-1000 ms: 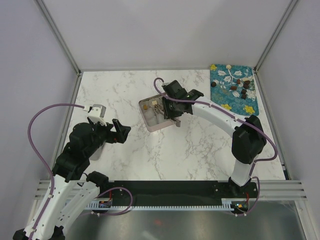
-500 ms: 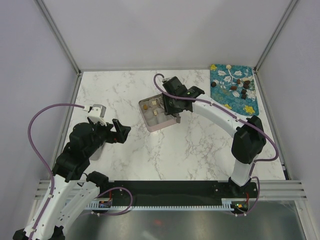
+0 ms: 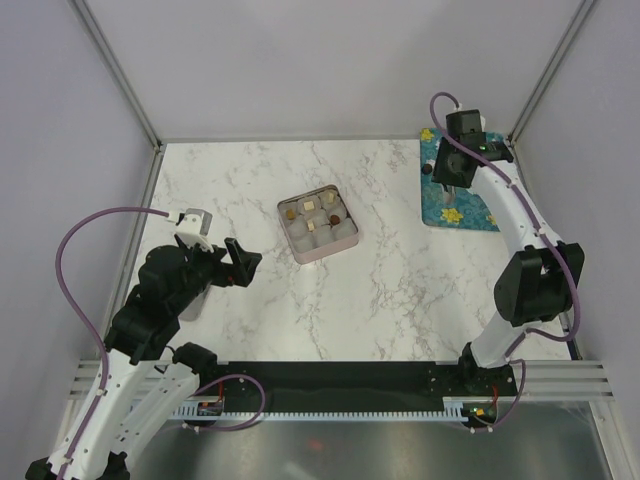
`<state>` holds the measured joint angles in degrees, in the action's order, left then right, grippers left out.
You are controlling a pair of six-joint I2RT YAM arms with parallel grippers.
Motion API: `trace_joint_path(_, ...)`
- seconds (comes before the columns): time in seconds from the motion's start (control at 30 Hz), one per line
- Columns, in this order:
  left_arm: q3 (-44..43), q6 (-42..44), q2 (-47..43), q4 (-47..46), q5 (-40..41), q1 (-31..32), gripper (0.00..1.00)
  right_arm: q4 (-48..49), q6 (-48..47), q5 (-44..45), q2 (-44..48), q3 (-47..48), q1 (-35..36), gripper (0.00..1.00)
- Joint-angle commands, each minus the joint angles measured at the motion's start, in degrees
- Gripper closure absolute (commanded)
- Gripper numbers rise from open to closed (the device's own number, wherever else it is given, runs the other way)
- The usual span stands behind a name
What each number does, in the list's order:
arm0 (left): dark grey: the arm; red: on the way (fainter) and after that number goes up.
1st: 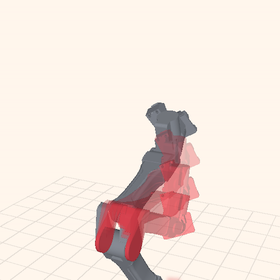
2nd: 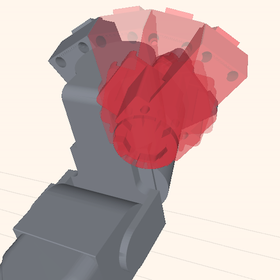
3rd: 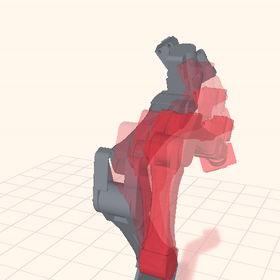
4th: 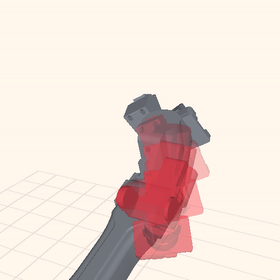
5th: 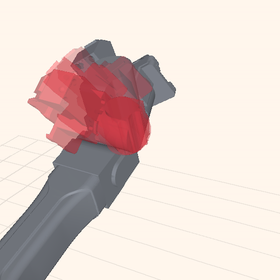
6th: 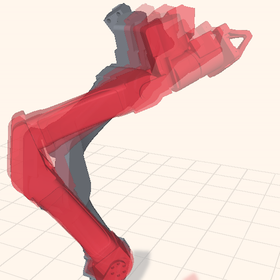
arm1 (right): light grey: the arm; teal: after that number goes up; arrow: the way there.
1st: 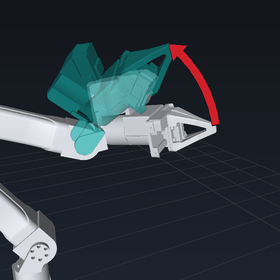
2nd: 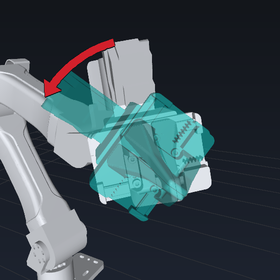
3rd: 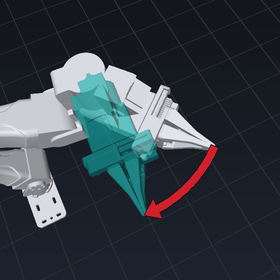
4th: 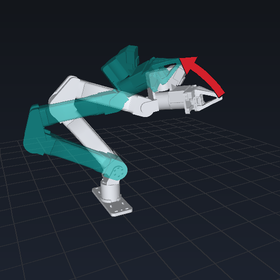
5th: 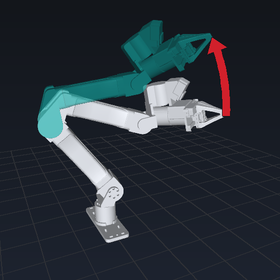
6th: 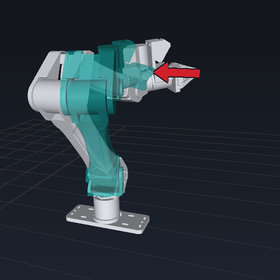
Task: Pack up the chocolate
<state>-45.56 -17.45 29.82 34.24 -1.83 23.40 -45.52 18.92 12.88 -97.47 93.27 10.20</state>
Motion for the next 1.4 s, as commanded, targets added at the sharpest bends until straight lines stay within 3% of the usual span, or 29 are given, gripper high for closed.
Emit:
trace_joint_path(0.0, -0.2, 1.5, -0.4, -0.6, -0.5, 0.2, 0.00, -0.8, -2.5, 3.4, -1.4, 1.5, -2.5, 0.52)
trace_joint_path(0.47, -0.4, 1.5, 0.5, -0.5, -0.9, 0.2, 0.00, 0.4, -2.8, 2.6, -5.0, -0.8, -16.8, 0.46)
trace_joint_path(0.83, -0.3, 1.5, 0.9, -0.5, -0.8, 0.2, 0.00, 3.8, -3.1, -1.0, -7.6, -3.1, -20.7, 0.43)
trace_joint_path(1.37, -0.4, 1.8, 1.7, -0.6, 0.2, 0.2, 0.00, 7.5, -6.1, -6.8, -10.9, -6.1, -23.4, 0.50)
